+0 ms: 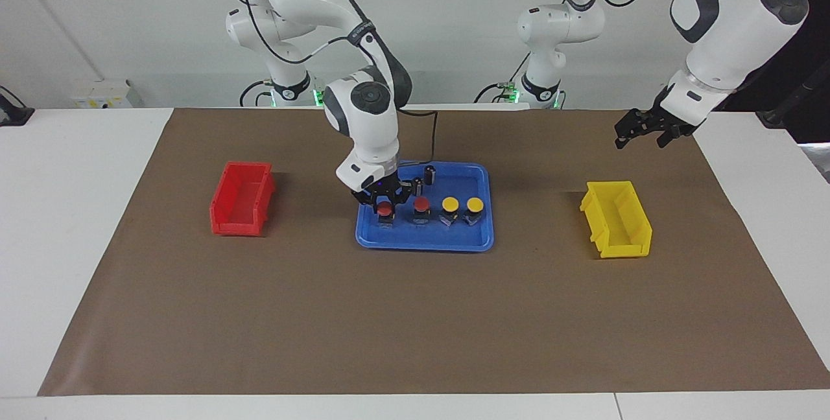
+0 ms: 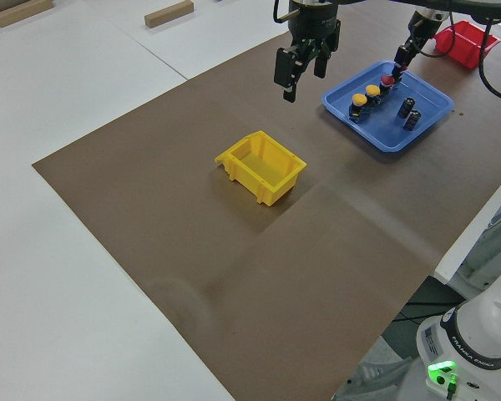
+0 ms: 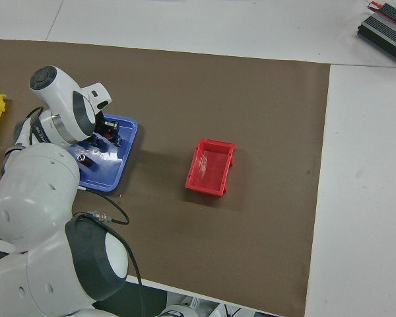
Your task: Sort red and yellow buttons by color
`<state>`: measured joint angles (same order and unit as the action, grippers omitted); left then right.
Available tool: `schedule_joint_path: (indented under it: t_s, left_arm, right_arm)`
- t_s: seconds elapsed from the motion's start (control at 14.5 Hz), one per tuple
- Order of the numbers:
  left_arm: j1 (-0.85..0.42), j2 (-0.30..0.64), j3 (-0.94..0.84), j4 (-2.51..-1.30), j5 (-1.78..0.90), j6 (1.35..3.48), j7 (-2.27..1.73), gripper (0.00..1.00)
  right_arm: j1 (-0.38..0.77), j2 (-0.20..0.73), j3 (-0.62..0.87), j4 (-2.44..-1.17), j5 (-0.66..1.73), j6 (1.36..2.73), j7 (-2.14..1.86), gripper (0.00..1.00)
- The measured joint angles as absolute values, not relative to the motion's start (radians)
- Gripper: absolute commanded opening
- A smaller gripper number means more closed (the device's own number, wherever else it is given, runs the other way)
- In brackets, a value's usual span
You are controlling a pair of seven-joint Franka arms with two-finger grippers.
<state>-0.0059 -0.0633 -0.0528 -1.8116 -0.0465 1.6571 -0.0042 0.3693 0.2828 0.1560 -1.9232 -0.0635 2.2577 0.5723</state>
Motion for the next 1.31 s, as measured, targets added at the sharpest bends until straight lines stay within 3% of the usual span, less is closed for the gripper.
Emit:
schedule_joint_path:
  t_s: [0.14, 0.34, 0.41, 0.62, 0.89, 1.03, 1.31]
  left_arm:
    - [-0.092, -0.067, -0.057, -1.858, -0.049, 1.729, -0.114, 1.00]
    - [-0.300, -0.039, -0.066, -1.917, -0.049, 1.870, -0.395, 1.00]
    - [-0.362, -0.011, -0.069, -1.927, -0.049, 1.917, -0.477, 1.00]
    - [-0.482, 0.107, -0.071, -1.935, -0.049, 2.038, -0.633, 0.85]
    - [-0.493, 0.185, -0.066, -1.933, -0.049, 2.087, -0.649, 0.78]
    - [-0.493, 0.185, -0.066, -1.930, -0.049, 2.102, -0.655, 0.78]
    - [-0.506, 0.190, -0.066, -1.932, -0.049, 2.111, -0.666, 0.78]
  right_arm:
    - [0.360, 0.281, 0.155, -1.879, -0.063, 2.206, 0.572, 0.17]
    - [0.309, 0.235, 0.153, -1.762, -0.063, 2.008, 0.506, 0.17]
    - [0.281, 0.196, 0.152, -1.751, -0.063, 1.936, 0.459, 0.17]
    - [0.139, 0.022, 0.148, -1.839, -0.063, 1.810, 0.249, 0.17]
    - [-0.085, -0.140, 0.143, -2.069, -0.043, 1.872, -0.043, 0.17]
    - [-0.152, -0.158, 0.141, -2.149, -0.041, 1.945, -0.126, 0.17]
    - [-0.179, -0.159, 0.141, -2.211, -0.031, 2.009, -0.140, 0.17]
